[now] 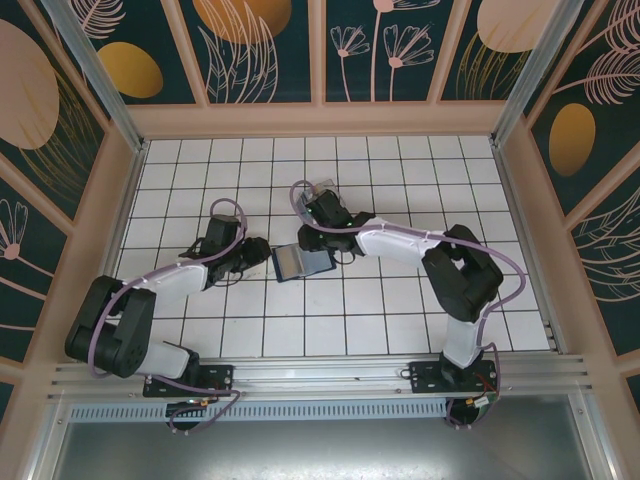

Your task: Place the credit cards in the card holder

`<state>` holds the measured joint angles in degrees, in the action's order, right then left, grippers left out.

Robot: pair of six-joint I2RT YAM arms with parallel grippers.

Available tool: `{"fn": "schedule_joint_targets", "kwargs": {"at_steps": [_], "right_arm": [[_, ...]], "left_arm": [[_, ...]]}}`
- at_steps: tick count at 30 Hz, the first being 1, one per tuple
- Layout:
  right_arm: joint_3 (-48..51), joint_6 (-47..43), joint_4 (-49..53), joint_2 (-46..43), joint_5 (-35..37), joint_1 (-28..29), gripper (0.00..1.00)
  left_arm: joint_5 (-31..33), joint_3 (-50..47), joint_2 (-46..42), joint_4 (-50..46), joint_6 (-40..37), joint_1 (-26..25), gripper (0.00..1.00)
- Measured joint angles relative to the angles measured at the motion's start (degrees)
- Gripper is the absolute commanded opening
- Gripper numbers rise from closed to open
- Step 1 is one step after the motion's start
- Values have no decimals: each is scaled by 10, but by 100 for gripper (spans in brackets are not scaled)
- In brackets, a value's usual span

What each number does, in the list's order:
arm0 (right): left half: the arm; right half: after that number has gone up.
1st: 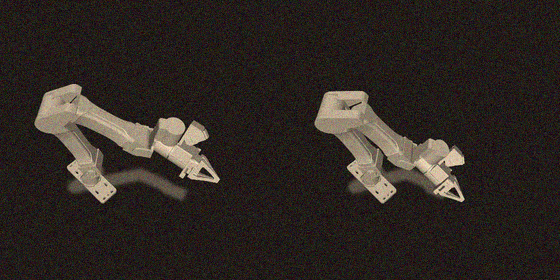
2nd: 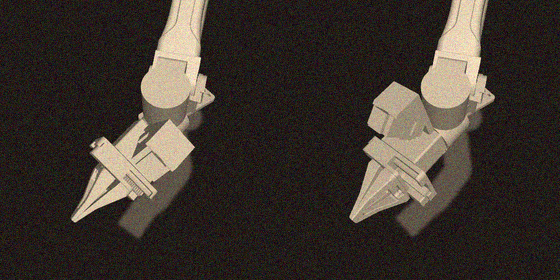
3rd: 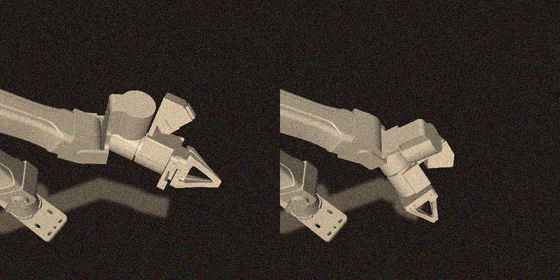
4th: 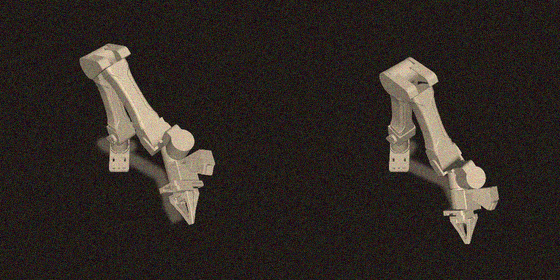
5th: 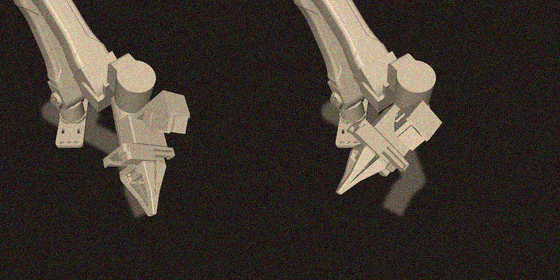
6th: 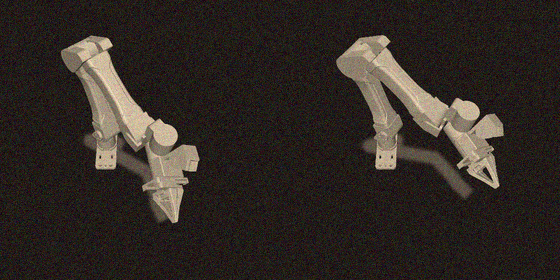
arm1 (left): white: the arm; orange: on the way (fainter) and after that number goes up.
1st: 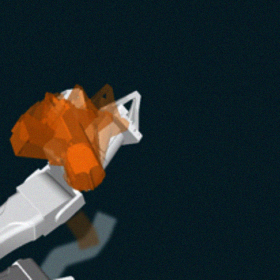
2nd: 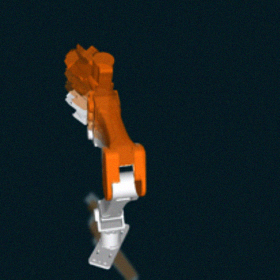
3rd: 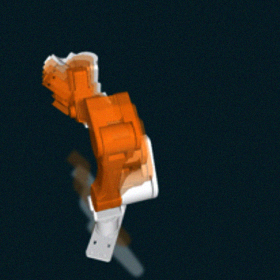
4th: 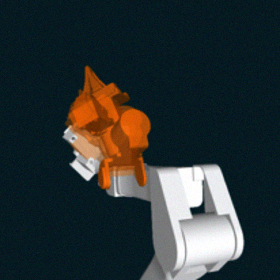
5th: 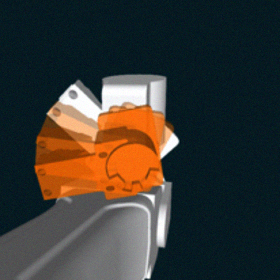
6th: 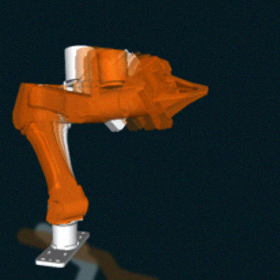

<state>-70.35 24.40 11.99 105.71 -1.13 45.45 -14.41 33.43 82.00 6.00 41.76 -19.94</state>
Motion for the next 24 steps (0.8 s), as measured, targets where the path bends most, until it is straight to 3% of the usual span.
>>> {"fn": "schedule_joint_targets", "kwargs": {"at_steps": [11, 20, 24], "right_arm": [[-176, -44, 50, 31, 12, -130, 37], [-290, -84, 106, 176, -27, -139, 37], [-300, -91, 116, 187, -52, -139, 37]], "left_arm": [[17, 3, -33, -5, 1, -7, 43], [32, 3, -46, -15, 1, -7, 46], [33, 3, -46, -16, 3, -7, 47]]}}
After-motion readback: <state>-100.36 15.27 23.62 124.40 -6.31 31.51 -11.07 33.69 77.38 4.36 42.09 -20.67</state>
